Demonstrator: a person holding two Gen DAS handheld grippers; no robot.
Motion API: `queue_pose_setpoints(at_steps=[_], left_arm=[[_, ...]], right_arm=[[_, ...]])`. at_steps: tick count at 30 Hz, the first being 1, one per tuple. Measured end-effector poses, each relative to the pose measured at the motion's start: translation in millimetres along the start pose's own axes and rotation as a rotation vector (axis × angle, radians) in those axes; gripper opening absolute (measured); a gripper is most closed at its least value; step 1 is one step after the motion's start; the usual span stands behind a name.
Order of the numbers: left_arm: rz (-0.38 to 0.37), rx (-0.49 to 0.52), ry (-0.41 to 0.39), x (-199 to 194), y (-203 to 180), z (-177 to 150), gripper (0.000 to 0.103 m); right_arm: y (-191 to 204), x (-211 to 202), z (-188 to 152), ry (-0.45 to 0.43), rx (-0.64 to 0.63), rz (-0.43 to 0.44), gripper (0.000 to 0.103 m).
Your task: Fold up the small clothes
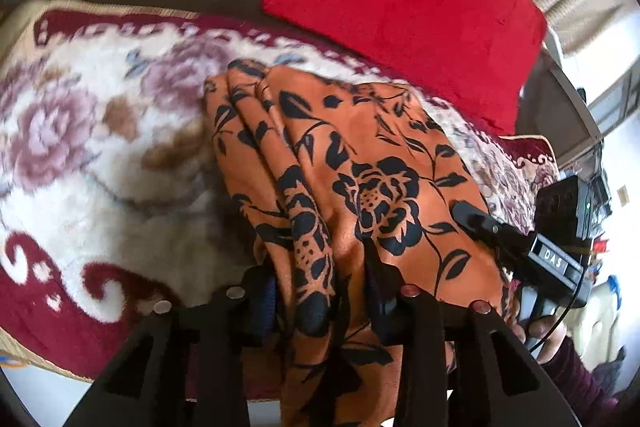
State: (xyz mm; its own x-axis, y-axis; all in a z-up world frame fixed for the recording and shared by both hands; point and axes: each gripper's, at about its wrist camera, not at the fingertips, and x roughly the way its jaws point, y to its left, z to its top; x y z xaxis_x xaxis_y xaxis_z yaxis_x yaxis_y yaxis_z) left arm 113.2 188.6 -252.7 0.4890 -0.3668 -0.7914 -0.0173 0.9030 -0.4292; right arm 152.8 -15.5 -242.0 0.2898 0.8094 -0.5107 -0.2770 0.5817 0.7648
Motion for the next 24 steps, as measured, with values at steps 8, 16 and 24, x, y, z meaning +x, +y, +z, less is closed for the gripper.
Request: queue_pose_setpoints(at_steps=[8,16,24], left_arm=[[0.033,0.121,-0.031,-3,-69,9,0.038],[0.115,0.256,0.018,60,-145,12,0.038],[0.264,0.345,0.043,85,-162,-5,0.041]], right_arm=[[-13,-68,18,-0.117,-0.076,-0.063,0.053],[-80,-117,27,-0.158,-0.003,-0.152,0.053],[-111,-104,20,-0.103,0.062,-0.164,0.060]])
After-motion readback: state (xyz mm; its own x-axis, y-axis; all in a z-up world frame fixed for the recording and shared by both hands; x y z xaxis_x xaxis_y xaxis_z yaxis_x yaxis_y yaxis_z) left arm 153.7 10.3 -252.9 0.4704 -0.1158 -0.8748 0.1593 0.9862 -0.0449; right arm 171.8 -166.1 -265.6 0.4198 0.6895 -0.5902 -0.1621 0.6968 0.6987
